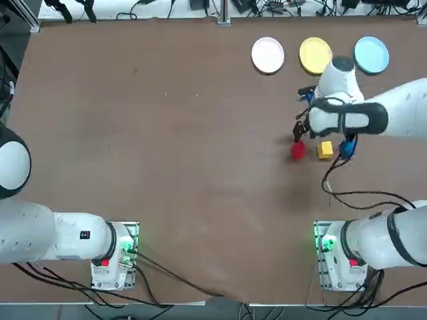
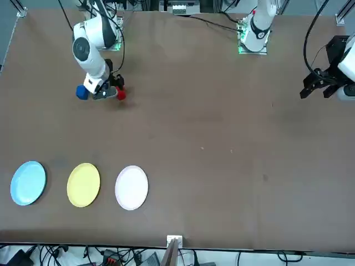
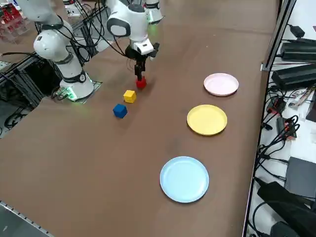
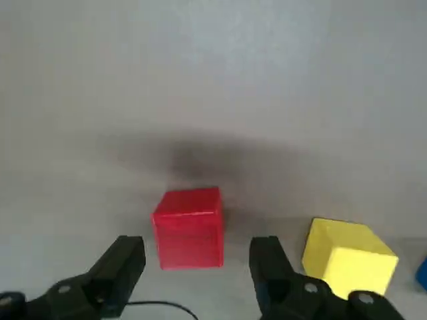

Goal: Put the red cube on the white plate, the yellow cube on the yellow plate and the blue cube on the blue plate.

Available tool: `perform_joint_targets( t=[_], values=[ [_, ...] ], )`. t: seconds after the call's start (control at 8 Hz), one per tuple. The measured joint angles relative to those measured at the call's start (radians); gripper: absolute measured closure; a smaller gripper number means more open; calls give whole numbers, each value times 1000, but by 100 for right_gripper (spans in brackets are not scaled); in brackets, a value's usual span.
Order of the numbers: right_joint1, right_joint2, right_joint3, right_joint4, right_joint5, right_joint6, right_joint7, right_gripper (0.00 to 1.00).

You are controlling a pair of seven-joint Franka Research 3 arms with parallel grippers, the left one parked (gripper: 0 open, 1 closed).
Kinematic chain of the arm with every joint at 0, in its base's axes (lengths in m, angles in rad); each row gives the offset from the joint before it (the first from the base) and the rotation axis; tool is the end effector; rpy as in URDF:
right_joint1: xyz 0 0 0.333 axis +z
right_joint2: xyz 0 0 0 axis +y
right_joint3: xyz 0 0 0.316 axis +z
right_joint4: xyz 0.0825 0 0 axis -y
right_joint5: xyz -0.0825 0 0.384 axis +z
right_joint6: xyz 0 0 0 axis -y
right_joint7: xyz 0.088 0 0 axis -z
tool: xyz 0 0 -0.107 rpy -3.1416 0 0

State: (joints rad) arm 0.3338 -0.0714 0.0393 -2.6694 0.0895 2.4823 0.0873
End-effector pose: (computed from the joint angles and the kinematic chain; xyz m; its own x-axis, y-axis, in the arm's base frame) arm 0.3764 0.1467 0.2516 0.9702 0.2105 -0.1203 0.2080 -0.9776 -0.0331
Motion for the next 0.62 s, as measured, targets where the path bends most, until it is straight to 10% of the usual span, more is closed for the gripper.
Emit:
perform_joint_targets(
  t=[0.62],
  values=[
    [42,74,0,-10,0,87,12,4]
  ],
)
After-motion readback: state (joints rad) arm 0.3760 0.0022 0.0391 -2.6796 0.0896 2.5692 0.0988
